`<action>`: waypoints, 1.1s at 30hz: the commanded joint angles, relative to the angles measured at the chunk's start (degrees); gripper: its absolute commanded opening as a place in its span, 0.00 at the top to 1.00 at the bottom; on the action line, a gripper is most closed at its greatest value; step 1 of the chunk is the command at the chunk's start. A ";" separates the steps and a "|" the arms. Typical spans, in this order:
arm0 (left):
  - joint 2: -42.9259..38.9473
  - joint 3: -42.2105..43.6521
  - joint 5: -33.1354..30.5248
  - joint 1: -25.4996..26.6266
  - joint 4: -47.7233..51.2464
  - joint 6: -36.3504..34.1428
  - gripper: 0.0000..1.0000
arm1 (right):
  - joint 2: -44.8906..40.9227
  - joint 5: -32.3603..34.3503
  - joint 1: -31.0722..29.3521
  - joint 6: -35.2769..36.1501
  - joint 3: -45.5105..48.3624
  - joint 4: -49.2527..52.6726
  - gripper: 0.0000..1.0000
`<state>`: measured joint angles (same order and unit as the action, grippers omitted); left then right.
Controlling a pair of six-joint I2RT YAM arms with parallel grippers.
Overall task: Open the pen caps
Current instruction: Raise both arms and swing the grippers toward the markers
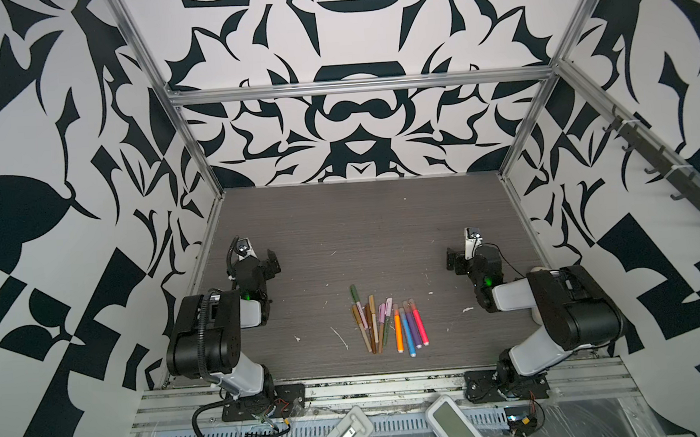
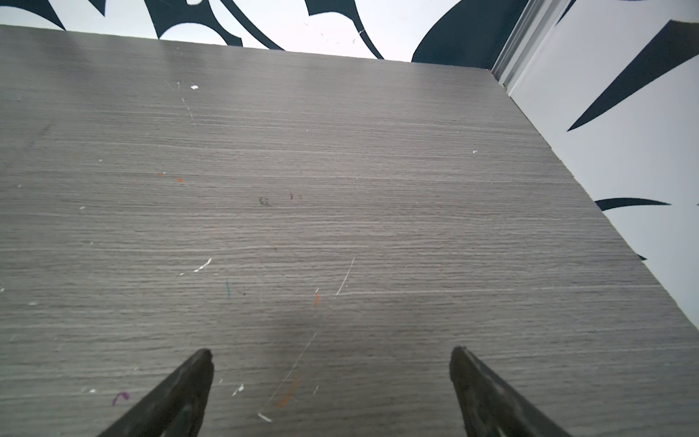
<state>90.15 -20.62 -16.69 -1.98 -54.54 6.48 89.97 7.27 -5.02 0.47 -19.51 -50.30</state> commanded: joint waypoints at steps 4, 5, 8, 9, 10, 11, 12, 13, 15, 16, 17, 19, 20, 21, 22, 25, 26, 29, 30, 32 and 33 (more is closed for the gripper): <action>-13.50 -6.25 -8.70 4.26 22.38 0.88 0.01 | -12.76 -1.31 -3.73 1.96 -15.48 30.01 0.00; -14.66 -10.09 -10.42 4.82 30.16 2.27 0.01 | -13.45 -0.89 -4.01 -0.53 -21.27 38.96 0.00; -14.67 -22.17 -6.54 5.99 48.93 8.81 0.01 | -13.34 8.66 -3.97 -19.39 -32.13 59.00 0.00; -13.89 -25.73 -3.30 6.84 53.22 10.75 0.01 | -13.67 12.50 -3.75 -27.22 -34.87 66.83 0.00; -12.95 -30.11 0.06 8.46 57.79 13.13 0.01 | -13.83 13.49 -2.95 -31.57 -36.44 73.18 0.00; -12.07 -33.91 2.43 11.19 61.56 15.04 0.01 | -14.22 10.28 -1.89 -31.98 -36.39 74.03 0.00; -11.49 -36.90 3.55 14.04 64.42 16.21 0.01 | -14.91 6.49 -1.45 -30.88 -35.84 73.16 0.00; -11.15 -39.58 3.69 18.43 66.70 17.07 0.01 | -15.38 4.58 -1.42 -30.07 -35.91 73.26 0.00; -10.76 -42.78 3.99 26.42 68.52 18.15 0.01 | -15.79 2.67 -1.54 -30.28 -36.84 76.71 0.02; -10.29 -44.44 3.82 30.48 70.20 18.53 0.01 | -15.77 0.13 -1.51 -31.30 -37.22 78.75 0.02; -9.64 -46.16 3.62 33.70 72.59 19.14 0.01 | -15.36 -3.01 -1.51 -32.28 -37.65 81.14 0.01; -8.41 -48.19 3.45 37.43 76.64 21.38 0.01 | -14.54 -8.99 -2.75 -33.02 -37.79 85.28 0.00; -8.26 -48.62 3.42 38.40 78.19 22.43 0.01 | -14.36 -9.07 -4.83 -33.69 -37.90 87.77 0.01; -8.51 -48.28 3.17 38.69 78.53 23.98 0.01 | -14.43 -8.30 -7.19 -33.86 -38.18 90.66 0.01; -9.28 -47.09 2.97 38.72 78.20 26.36 0.01 | -14.69 -7.38 -10.46 -33.87 -38.46 93.43 0.00; -13.06 -41.12 1.47 38.65 73.04 32.20 0.01 | -15.82 -4.99 -20.76 -34.61 -38.94 99.75 0.00; -14.13 -38.85 1.44 38.63 70.40 32.60 0.01 | -16.14 -4.98 -23.86 -34.89 -38.68 101.30 0.01; -14.69 -38.07 -0.41 38.71 72.36 33.47 0.01 | -16.19 -8.37 -28.37 -34.70 -39.15 107.38 0.09; -14.65 -38.69 -0.43 38.72 74.16 35.30 0.01 | -16.36 -9.11 -28.90 -34.41 -39.42 109.18 0.12; -14.98 -39.66 -0.09 39.13 77.92 39.91 0.01 | -17.84 -10.02 -29.16 -33.39 -39.49 111.74 0.16; -15.18 -40.66 -1.45 39.82 81.25 42.94 0.01 | -18.74 -10.35 -29.16 -32.66 -39.51 111.69 0.16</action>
<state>76.75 -59.07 -15.66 37.04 19.73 40.80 74.08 -1.78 -34.28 -32.86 -56.55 54.04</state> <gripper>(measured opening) 0.992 0.843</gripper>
